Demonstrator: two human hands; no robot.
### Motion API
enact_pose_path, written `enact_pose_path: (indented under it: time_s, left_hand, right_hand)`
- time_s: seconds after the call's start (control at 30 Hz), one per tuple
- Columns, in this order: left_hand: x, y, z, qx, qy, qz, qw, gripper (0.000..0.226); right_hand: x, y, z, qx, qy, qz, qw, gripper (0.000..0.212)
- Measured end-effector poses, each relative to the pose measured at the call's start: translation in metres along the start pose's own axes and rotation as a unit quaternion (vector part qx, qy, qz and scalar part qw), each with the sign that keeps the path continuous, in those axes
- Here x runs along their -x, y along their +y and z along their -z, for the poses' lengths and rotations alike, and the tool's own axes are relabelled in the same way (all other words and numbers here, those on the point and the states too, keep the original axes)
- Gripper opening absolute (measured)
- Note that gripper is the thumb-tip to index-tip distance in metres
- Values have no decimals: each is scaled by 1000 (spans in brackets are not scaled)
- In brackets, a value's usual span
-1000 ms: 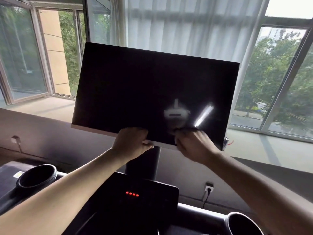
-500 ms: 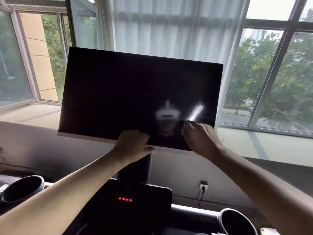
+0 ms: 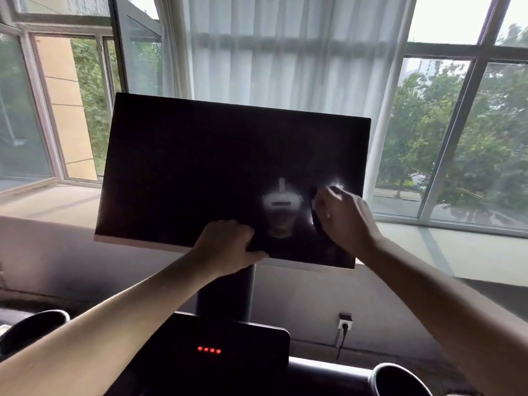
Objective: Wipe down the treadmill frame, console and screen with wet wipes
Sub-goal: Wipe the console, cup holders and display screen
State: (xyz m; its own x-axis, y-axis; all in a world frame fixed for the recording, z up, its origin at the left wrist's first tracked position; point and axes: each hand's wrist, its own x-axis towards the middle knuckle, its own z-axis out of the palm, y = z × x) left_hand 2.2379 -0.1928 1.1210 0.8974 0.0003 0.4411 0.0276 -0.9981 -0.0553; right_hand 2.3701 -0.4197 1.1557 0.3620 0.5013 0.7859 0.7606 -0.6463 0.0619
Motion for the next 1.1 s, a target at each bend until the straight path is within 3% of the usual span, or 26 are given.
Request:
enact_pose_path:
  time_s: [0.03,0.1,0.2,0.23,0.3,0.5,0.57,0.7,0.73,0.87,0.93,1.0,1.1]
  left_hand:
    - [-3,2,3,3,16,0,1000,46]
    - [-12,6,8,12,59,-10,998,40]
    - [-27,6,18,49,121,-28,991,27]
    - [-33,4,22,56,140,-32,988,24]
    - [-44,0,31,55,176,-37,982,21]
    - [-88,-4,64,6,241,-59,969,38]
    - [-102,-1,72,-7,248,-58,967,47]
    - [-125,-2,85,6,248,-55,967,66]
    - [-130,-4,88,11,244,-55,968,68]
    - [-147,-9,99,19,195,-48,980,73]
    - [-153,-7,98,31,175,-45,983,73]
    - [-156,-4,94,48,177,-39,982,73]
    - [-154,-5,92,40,197,-41,979,71]
  right_hand:
    - [-8,-5,-2,1,29,-31,999,7]
    - [-6,-21,-9,-7,23,-14,1000,3]
    - [27,-31,-14,-41,-141,109,983,5]
    - [32,-24,-13,-30,-161,132,978,5]
    - [25,-5,-8,-5,-114,123,986,5]
    - [-56,3,-1,11,86,-45,995,13]
    - [-64,-11,-5,5,82,-40,996,12]
    - [-35,-16,-7,-6,-74,132,989,10]
    - [-34,-8,-3,2,-80,146,986,9]
    - [-76,27,7,40,91,-4,995,10]
    - [-99,24,6,38,136,-54,988,12]
    - [-102,8,-2,25,126,-30,991,11]
    - [-79,-8,-7,32,27,102,994,8]
